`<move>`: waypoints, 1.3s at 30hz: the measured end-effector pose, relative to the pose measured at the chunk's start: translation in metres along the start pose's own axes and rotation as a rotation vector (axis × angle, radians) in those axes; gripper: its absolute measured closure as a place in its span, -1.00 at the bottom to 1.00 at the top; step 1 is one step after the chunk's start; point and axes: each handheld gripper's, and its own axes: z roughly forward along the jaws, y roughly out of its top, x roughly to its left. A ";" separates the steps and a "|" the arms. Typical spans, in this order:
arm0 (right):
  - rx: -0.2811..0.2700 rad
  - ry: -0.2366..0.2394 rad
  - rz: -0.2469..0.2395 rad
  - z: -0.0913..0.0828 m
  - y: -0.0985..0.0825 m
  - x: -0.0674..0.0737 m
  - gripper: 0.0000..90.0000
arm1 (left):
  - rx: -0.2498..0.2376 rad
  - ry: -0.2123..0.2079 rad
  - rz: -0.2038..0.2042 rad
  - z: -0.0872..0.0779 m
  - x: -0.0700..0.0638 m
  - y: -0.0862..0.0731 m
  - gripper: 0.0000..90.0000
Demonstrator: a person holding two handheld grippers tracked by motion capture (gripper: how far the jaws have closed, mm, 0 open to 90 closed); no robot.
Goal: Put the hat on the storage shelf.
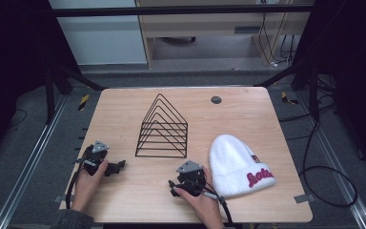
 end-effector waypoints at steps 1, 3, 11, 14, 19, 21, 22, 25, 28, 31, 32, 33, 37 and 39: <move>0.000 0.001 0.000 0.000 0.000 0.000 -0.61 | 0.000 0.000 0.000 0.000 0.000 0.000 -1.00; 0.001 0.002 -0.001 0.000 0.000 0.000 -0.62 | 0.000 0.000 0.000 0.000 0.000 0.000 -1.00; 0.045 0.028 -0.040 -0.019 0.015 -0.017 -0.52 | 0.000 0.000 0.000 0.000 0.000 0.000 -1.00; 0.046 0.018 -0.045 -0.030 0.022 -0.029 -0.50 | 0.000 0.000 0.000 0.000 0.000 0.000 -1.00; 0.105 -0.024 -0.016 -0.050 0.037 -0.076 -0.39 | 0.000 0.000 0.000 0.000 0.000 0.000 -1.00; 0.145 -0.050 0.013 -0.059 0.045 -0.106 -0.29 | 0.000 0.000 0.000 0.000 0.000 0.000 -1.00; 0.153 -0.058 0.015 -0.062 0.048 -0.113 -0.27 | 0.000 0.000 -0.001 0.000 0.000 0.000 -1.00; 0.170 -0.105 0.020 -0.071 0.059 -0.138 -0.17 | 0.000 0.000 0.000 0.000 0.000 0.000 -1.00; 0.179 -0.126 0.045 -0.077 0.065 -0.159 -0.07 | 0.000 0.000 -0.001 0.000 0.000 0.000 -1.00; 0.188 -0.154 0.050 -0.080 0.069 -0.178 0.02 | 0.000 0.000 0.000 0.000 0.000 0.000 -1.00; 0.193 -0.159 0.059 -0.081 0.068 -0.184 0.06 | 0.000 0.000 -0.001 0.000 0.000 0.000 -1.00; 0.199 -0.157 0.074 -0.081 0.067 -0.190 0.07 | 0.000 0.000 0.000 0.000 0.000 0.000 -1.00; 0.236 -0.157 0.107 -0.074 0.061 -0.205 0.07 | 0.000 0.000 0.000 0.000 0.000 0.000 -1.00; 0.258 -0.140 0.124 -0.065 0.055 -0.212 0.05 | 0.000 0.000 0.000 0.000 0.000 0.000 -1.00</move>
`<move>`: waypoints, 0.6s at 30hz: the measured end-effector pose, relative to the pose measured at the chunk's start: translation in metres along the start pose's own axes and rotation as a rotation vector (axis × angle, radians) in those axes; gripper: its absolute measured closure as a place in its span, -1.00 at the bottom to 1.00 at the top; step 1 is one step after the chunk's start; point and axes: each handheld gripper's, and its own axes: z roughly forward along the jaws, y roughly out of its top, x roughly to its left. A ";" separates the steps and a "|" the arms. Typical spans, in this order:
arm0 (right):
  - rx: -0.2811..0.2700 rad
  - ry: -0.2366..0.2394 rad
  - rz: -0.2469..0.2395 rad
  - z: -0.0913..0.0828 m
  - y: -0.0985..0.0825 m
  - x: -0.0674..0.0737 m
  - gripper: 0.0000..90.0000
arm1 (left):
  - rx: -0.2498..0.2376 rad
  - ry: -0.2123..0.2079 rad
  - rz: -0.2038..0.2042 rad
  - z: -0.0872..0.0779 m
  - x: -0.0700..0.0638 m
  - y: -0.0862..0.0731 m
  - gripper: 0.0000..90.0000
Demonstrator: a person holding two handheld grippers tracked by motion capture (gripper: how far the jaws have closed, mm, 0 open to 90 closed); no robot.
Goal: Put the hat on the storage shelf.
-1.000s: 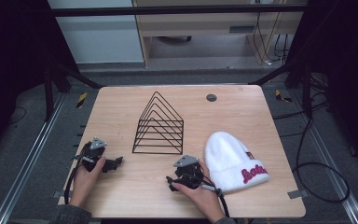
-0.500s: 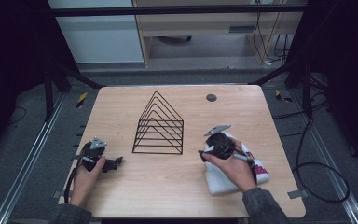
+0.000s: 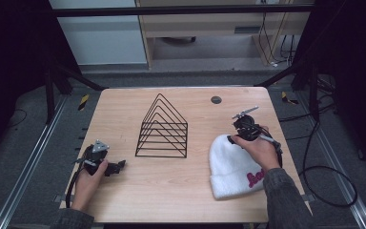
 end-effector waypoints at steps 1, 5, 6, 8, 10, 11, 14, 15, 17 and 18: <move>0.012 0.003 0.004 0.003 -0.001 -0.002 0.03 | 0.000 0.001 0.000 0.000 0.000 0.000 -1.00; 0.052 0.012 0.009 0.022 -0.003 -0.006 -0.02 | 0.000 0.001 0.000 0.000 0.000 0.000 -1.00; 0.069 0.011 0.008 0.026 -0.004 -0.006 -0.05 | 0.000 0.001 0.000 0.000 0.000 0.000 -1.00; 0.093 0.022 0.018 0.034 -0.004 -0.007 -0.08 | -0.001 0.001 0.000 0.000 0.000 0.000 -1.00; 0.106 0.026 0.023 0.038 -0.004 -0.008 -0.10 | 0.000 0.000 0.000 0.000 0.000 0.000 -1.00; 0.115 0.032 0.023 0.040 -0.004 -0.008 -0.10 | 0.000 0.000 0.000 0.000 0.000 0.000 -1.00; 0.130 0.032 0.030 0.043 -0.005 -0.008 -0.07 | 0.000 0.001 0.000 0.000 0.000 0.000 -1.00; 0.136 0.042 0.027 0.044 -0.005 -0.009 0.08 | 0.000 0.001 0.000 0.000 0.000 0.000 -1.00; 0.144 0.048 0.025 0.044 -0.006 -0.009 0.23 | 0.000 0.000 0.000 0.000 0.000 0.000 -1.00; 0.143 0.052 0.014 0.044 -0.007 -0.009 0.31 | 0.000 0.001 0.000 0.000 0.000 0.000 -1.00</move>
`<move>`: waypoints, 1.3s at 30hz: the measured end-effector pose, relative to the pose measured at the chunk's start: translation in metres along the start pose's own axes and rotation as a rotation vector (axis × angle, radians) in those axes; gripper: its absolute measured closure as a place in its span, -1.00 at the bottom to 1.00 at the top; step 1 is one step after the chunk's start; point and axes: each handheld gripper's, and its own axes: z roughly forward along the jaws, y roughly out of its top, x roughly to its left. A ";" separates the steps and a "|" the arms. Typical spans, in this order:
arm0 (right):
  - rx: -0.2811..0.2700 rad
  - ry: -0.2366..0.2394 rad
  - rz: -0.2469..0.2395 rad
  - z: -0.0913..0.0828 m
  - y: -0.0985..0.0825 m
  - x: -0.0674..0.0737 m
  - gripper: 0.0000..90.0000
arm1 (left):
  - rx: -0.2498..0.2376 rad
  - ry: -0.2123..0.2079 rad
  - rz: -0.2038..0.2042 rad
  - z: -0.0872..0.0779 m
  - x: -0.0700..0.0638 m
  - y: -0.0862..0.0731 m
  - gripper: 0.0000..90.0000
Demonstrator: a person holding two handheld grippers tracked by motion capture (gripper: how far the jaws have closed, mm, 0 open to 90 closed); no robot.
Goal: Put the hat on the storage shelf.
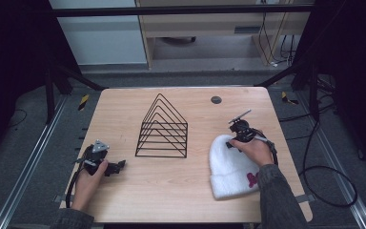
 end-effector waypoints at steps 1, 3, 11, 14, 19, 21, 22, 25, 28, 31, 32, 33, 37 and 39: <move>-0.001 0.004 0.005 0.000 0.000 0.000 0.37 | 0.000 0.000 0.000 0.000 0.000 0.000 -1.00; 0.003 0.014 0.015 0.000 -0.001 0.001 0.44 | 0.000 0.000 0.000 0.000 0.000 0.000 -1.00; -0.045 0.022 -0.006 -0.007 -0.006 0.003 0.84 | 0.000 0.000 0.000 0.000 0.000 0.000 -1.00; -0.106 0.022 0.003 -0.022 -0.009 0.005 0.84 | 0.000 0.000 0.000 0.000 0.000 0.000 -1.00; -0.215 0.018 -0.021 -0.052 -0.018 0.013 0.85 | -0.001 0.002 0.002 0.000 -0.001 0.000 -1.00; -0.276 0.015 -0.037 -0.067 -0.025 0.019 0.85 | -0.003 0.007 0.003 -0.001 -0.001 0.000 -1.00; -0.295 0.012 -0.044 -0.072 -0.027 0.021 0.85 | -0.005 0.016 0.012 -0.001 -0.001 0.000 -0.99; -0.403 0.020 -0.058 -0.101 -0.041 0.036 0.85 | -0.071 0.062 0.032 -0.011 -0.004 0.004 -0.92; -0.446 0.020 -0.067 -0.114 -0.046 0.043 0.85 | -0.137 0.061 0.029 -0.019 -0.005 0.006 -0.91; -0.500 0.012 -0.089 -0.130 -0.051 0.051 0.85 | -0.222 0.044 0.028 -0.031 -0.005 0.010 -0.91; -0.532 0.015 -0.094 -0.141 -0.052 0.056 0.85 | -0.228 0.049 0.039 -0.035 -0.006 0.012 -0.90; -0.532 0.015 -0.094 -0.141 -0.052 0.056 0.85 | -0.237 0.047 0.043 -0.039 -0.006 0.016 -0.90; -0.616 0.013 -0.112 -0.166 -0.049 0.067 0.85 | -0.263 0.026 0.058 -0.063 -0.010 0.041 -0.90; -0.625 0.007 -0.119 -0.169 -0.047 0.069 0.85 | -0.259 0.023 0.070 -0.068 -0.012 0.048 -0.90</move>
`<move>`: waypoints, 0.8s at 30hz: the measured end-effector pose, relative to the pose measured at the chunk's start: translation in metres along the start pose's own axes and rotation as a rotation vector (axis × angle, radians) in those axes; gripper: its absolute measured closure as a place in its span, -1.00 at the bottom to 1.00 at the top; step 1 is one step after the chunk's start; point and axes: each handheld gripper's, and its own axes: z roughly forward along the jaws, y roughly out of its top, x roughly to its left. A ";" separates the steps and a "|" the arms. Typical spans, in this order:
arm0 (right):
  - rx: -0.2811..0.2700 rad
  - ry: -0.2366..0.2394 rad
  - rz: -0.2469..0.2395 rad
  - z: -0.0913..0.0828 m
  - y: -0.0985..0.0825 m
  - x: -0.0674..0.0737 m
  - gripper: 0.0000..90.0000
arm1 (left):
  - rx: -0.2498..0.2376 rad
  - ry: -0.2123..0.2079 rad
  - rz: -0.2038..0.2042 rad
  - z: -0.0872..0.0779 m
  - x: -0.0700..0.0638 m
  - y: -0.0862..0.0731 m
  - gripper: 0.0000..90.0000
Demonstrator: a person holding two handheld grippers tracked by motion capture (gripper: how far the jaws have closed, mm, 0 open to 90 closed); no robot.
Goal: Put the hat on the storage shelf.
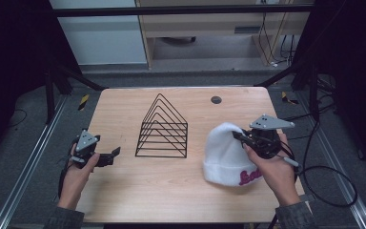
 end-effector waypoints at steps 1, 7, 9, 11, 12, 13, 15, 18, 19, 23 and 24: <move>-0.009 0.000 0.000 -0.001 0.004 0.002 0.85 | -0.005 -0.006 0.004 -0.003 -0.002 0.008 -0.90; -0.050 -0.022 -0.024 -0.005 0.031 0.007 0.85 | -0.023 -0.066 0.085 -0.016 -0.019 0.053 -0.91; -0.059 -0.023 -0.022 -0.005 0.039 0.006 0.86 | -0.038 -0.089 0.103 -0.020 -0.025 0.067 -0.91; -0.072 -0.027 -0.024 -0.005 0.052 0.004 0.86 | -0.052 -0.115 0.128 -0.025 -0.031 0.085 -0.91; -0.072 -0.027 -0.024 -0.005 0.052 0.004 0.86 | -0.052 -0.115 0.128 -0.025 -0.031 0.085 -0.91; -0.077 -0.032 -0.023 -0.006 0.057 0.005 0.86 | -0.056 -0.124 0.133 -0.026 -0.033 0.090 -0.91; -0.108 -0.052 -0.024 -0.009 0.072 0.007 0.85 | -0.053 -0.136 0.143 -0.027 -0.036 0.100 -0.90; -0.143 -0.069 -0.032 -0.013 0.089 0.012 0.85 | -0.053 -0.154 0.164 -0.027 -0.041 0.111 -0.90; -0.143 -0.069 -0.032 -0.013 0.089 0.012 0.85 | -0.049 -0.159 0.173 -0.027 -0.043 0.113 -0.90; -0.156 -0.071 -0.042 -0.014 0.108 0.017 0.85 | -0.049 -0.182 0.195 -0.027 -0.050 0.125 -0.88; -0.160 -0.071 -0.048 -0.014 0.112 0.018 0.85 | -0.046 -0.181 0.207 -0.026 -0.052 0.130 -0.88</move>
